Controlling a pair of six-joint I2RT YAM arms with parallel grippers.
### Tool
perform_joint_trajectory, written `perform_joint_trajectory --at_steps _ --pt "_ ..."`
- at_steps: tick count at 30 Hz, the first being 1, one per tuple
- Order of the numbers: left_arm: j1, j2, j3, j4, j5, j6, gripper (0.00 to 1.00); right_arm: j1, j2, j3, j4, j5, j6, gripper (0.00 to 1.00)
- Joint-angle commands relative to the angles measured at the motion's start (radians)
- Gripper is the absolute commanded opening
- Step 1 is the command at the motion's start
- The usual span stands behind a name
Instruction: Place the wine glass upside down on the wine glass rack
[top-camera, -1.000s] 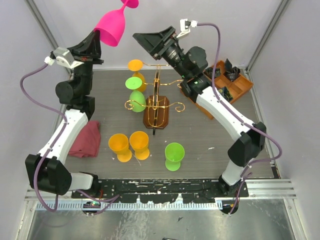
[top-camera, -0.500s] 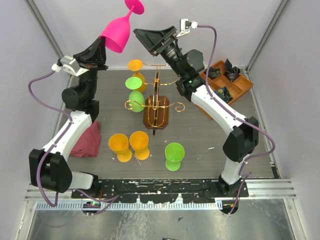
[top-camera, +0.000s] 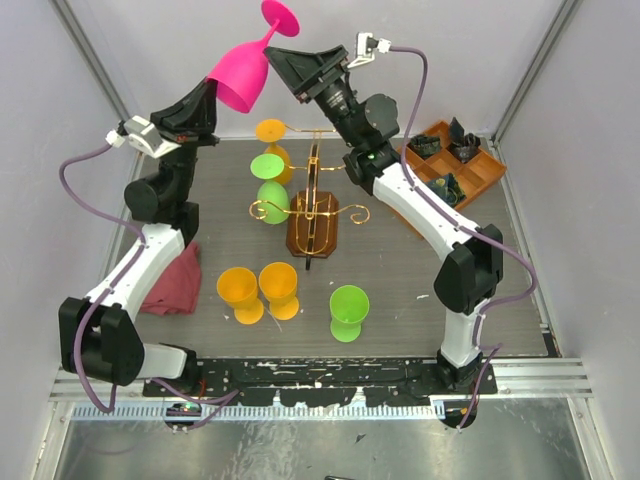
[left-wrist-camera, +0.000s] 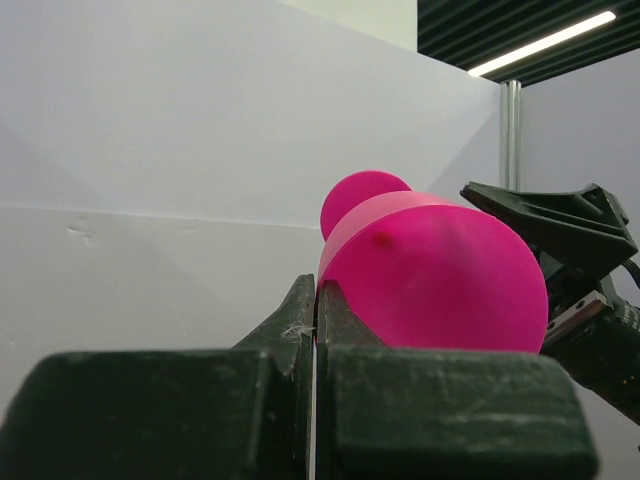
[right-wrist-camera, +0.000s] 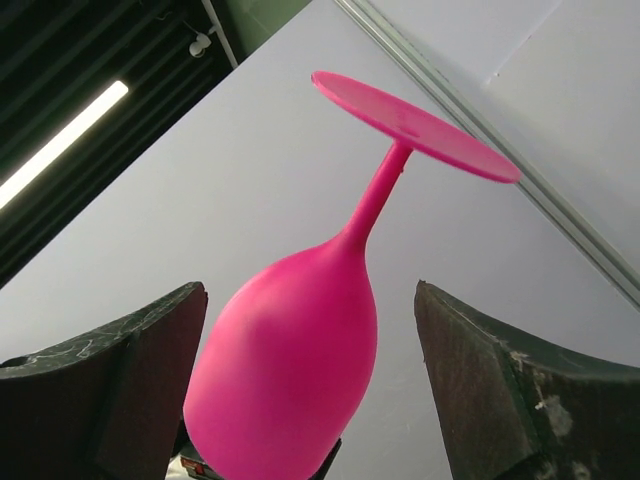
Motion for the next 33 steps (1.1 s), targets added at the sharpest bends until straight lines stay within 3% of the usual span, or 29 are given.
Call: perform_joint_trajectory --at_steps 1,12,16,33 --pt "-0.004 -0.019 -0.022 0.069 0.040 -0.018 0.00 -0.002 0.007 0.090 0.047 0.016 -0.017 0.89" --pt "-0.009 -0.029 -0.037 0.071 0.062 -0.003 0.00 -0.003 0.025 0.112 0.045 0.010 -0.016 0.80" --pt "-0.012 -0.024 -0.034 0.071 0.072 -0.010 0.00 -0.004 0.032 0.121 0.045 0.004 -0.016 0.73" --pt "-0.040 -0.015 -0.051 0.070 0.006 0.044 0.00 -0.016 0.040 0.133 0.024 -0.012 -0.018 0.13"
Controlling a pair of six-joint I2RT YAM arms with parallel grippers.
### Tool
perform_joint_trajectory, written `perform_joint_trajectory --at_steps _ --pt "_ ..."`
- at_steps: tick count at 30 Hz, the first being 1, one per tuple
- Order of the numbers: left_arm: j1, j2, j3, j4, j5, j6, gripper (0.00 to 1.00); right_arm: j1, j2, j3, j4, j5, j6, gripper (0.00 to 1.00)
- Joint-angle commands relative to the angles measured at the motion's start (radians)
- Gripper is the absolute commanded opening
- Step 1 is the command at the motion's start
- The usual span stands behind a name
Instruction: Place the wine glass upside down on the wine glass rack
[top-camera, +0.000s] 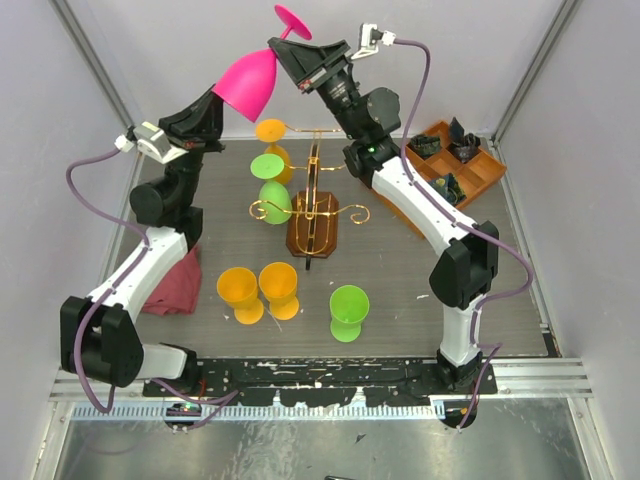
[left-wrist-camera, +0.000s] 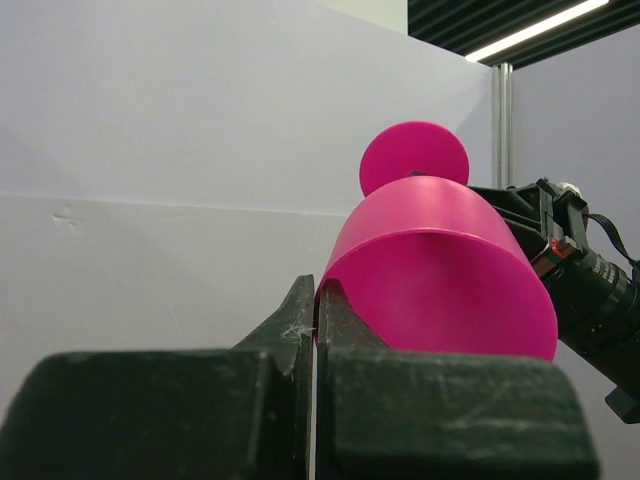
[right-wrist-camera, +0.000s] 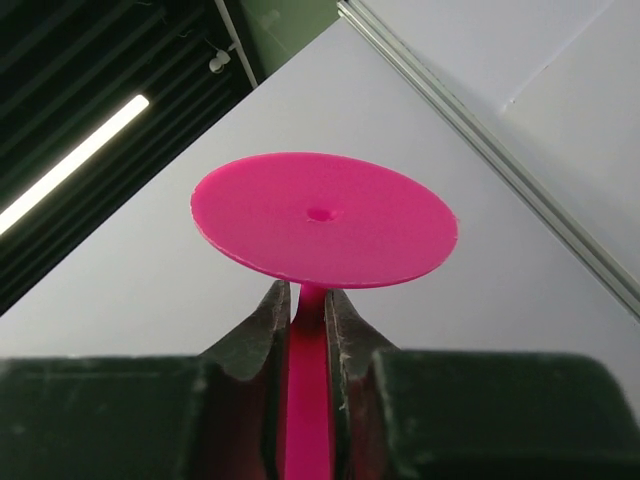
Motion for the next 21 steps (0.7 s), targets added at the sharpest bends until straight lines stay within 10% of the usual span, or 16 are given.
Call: perform_joint_trajectory --at_steps 1,16,21 --pt "-0.015 -0.010 -0.011 0.041 -0.015 0.023 0.01 -0.004 -0.017 0.036 0.018 -0.011 -0.036 0.10" --pt "-0.015 -0.117 -0.091 -0.110 0.010 0.099 0.74 -0.058 -0.088 0.056 -0.049 0.063 -0.259 0.01" --pt "-0.015 -0.170 -0.057 -0.332 -0.049 0.138 0.85 -0.104 -0.142 0.080 -0.176 0.077 -0.449 0.01"
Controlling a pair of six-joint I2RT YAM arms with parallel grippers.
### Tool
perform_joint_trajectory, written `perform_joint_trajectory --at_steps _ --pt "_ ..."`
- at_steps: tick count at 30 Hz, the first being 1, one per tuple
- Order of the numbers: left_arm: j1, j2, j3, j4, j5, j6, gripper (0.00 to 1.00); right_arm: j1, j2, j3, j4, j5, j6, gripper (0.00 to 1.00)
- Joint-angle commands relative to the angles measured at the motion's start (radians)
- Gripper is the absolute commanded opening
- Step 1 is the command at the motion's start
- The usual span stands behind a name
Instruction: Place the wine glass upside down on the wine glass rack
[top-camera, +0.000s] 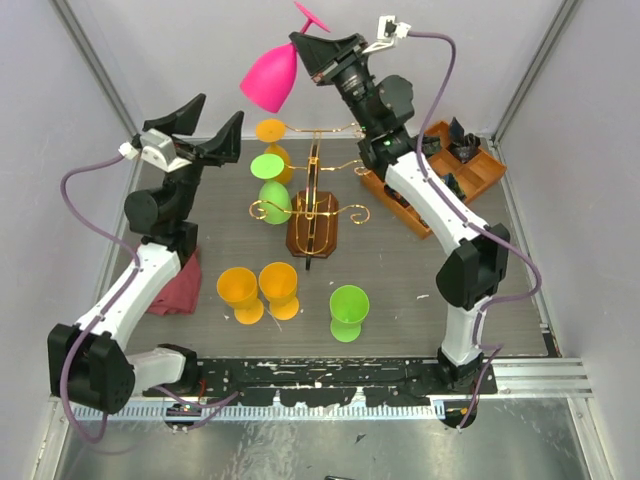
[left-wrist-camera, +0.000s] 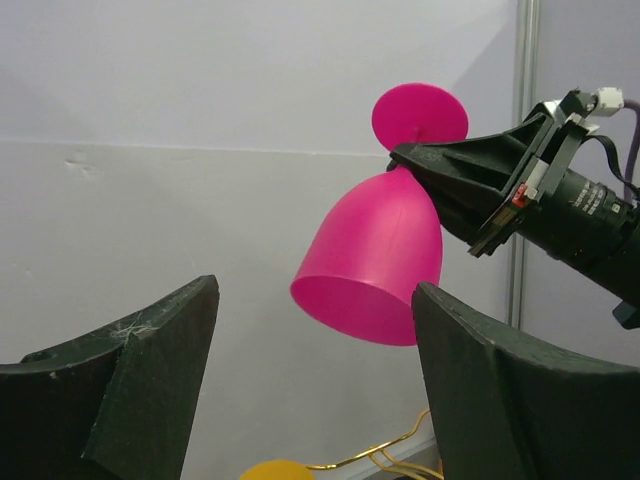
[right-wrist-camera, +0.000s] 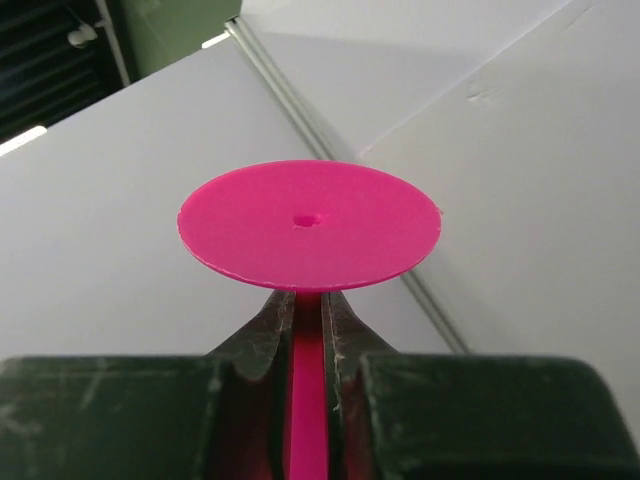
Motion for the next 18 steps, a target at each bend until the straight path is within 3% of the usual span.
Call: perform_joint_trajectory --at_steps 1,4,7,13,18 --pt "0.000 -0.060 0.056 -0.245 -0.081 0.050 0.86 -0.059 -0.136 0.074 -0.112 0.025 -0.223 0.01" --pt "0.008 -0.054 0.141 -0.452 -0.125 0.043 0.87 -0.161 -0.210 -0.022 -0.180 0.003 -0.254 0.01" --pt "0.025 -0.030 0.193 -0.555 -0.141 0.024 0.87 -0.267 -0.292 -0.147 -0.244 -0.002 -0.298 0.01" --pt "0.061 0.017 0.207 -0.546 -0.136 -0.047 0.87 -0.365 -0.418 -0.284 -0.431 0.062 -0.572 0.01" --pt "0.065 0.029 0.200 -0.523 -0.139 -0.040 0.87 -0.369 -0.497 -0.456 -0.419 0.027 -0.736 0.01"
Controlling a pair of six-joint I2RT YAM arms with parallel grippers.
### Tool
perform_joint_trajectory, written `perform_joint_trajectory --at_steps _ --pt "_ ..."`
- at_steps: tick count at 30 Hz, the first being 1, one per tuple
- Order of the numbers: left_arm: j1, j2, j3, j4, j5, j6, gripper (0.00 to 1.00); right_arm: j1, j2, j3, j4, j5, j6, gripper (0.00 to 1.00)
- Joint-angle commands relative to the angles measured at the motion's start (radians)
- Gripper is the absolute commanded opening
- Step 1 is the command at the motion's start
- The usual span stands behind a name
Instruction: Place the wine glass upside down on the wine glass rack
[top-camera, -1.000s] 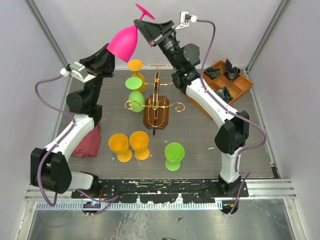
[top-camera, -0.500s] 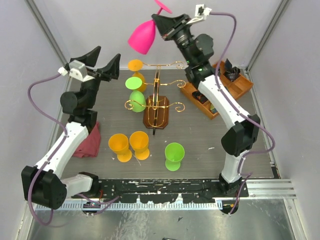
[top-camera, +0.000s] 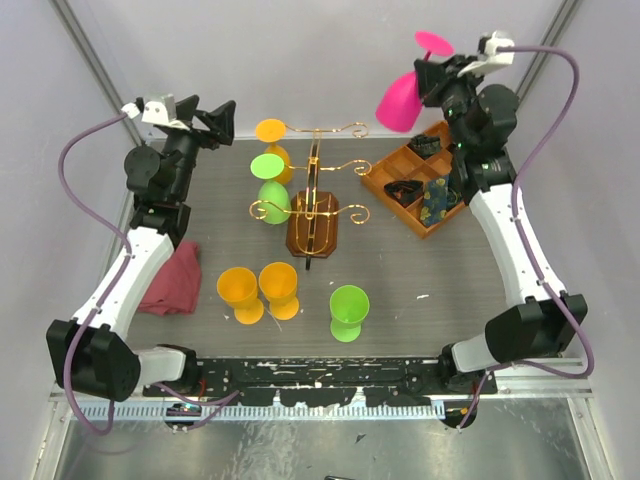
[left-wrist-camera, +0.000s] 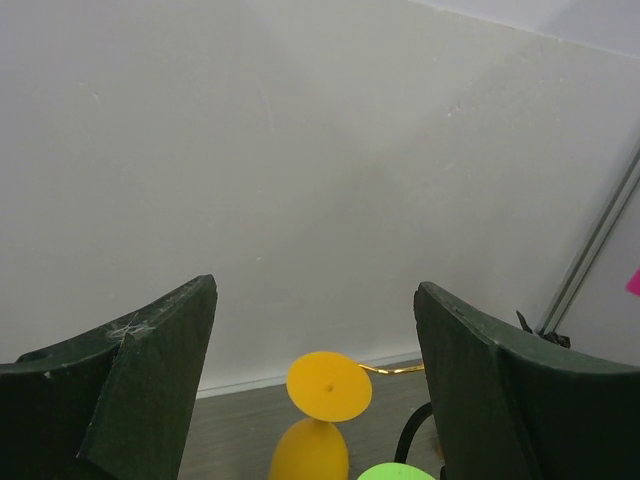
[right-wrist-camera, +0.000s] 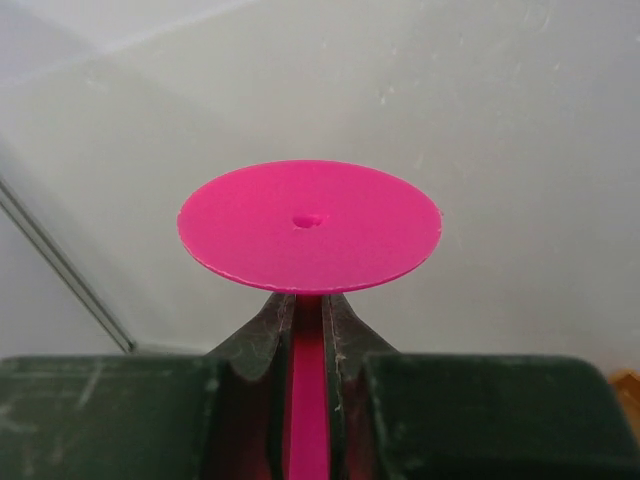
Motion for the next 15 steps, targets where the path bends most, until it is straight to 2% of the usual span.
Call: perform_joint_trajectory --at_steps 1,6,11,15 --pt "0.006 0.000 0.017 -0.004 -0.014 -0.003 0.87 0.010 -0.074 -0.141 -0.009 -0.041 -0.228 0.01" --pt "0.013 0.000 0.012 -0.011 -0.014 0.008 0.87 0.010 -0.120 -0.309 0.048 -0.079 -0.324 0.01" --pt "0.021 -0.001 0.013 -0.015 -0.013 0.013 0.87 0.007 -0.122 -0.378 0.085 -0.079 -0.393 0.01" --pt "0.023 0.034 0.019 -0.030 -0.008 0.018 0.87 0.004 -0.097 -0.405 0.094 -0.189 -0.437 0.01"
